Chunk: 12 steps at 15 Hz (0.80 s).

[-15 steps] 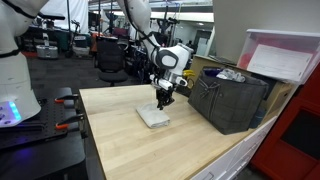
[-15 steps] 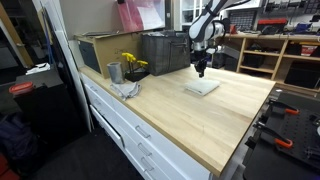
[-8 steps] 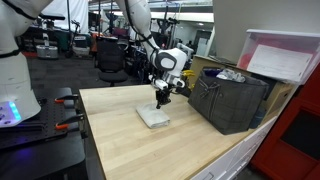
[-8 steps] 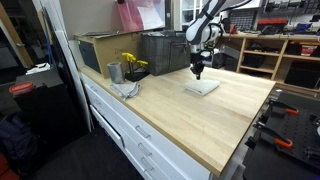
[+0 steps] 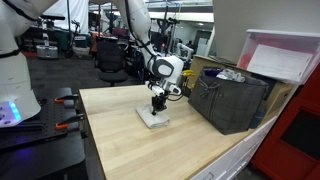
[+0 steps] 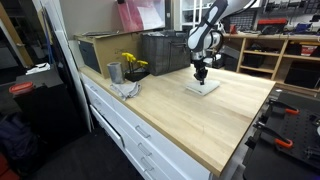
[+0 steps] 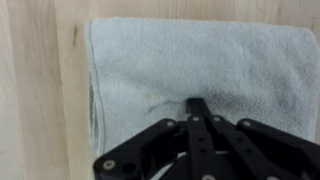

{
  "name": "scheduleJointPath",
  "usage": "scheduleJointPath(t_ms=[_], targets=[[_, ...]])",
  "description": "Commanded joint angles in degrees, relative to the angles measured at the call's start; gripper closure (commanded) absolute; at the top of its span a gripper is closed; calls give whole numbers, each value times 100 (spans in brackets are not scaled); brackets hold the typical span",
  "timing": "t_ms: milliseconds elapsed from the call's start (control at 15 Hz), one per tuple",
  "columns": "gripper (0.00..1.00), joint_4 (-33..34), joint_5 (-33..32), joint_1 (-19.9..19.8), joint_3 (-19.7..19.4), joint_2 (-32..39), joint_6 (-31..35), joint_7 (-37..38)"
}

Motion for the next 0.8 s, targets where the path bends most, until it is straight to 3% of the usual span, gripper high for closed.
scheduleJointPath(t_ms=[0, 200, 733], targets=[[100, -277, -243, 66, -62, -1, 316, -125], [100, -360, -240, 84, -62, -5, 454, 54], [100, -387, -35, 812, -488, -78, 252, 2384]])
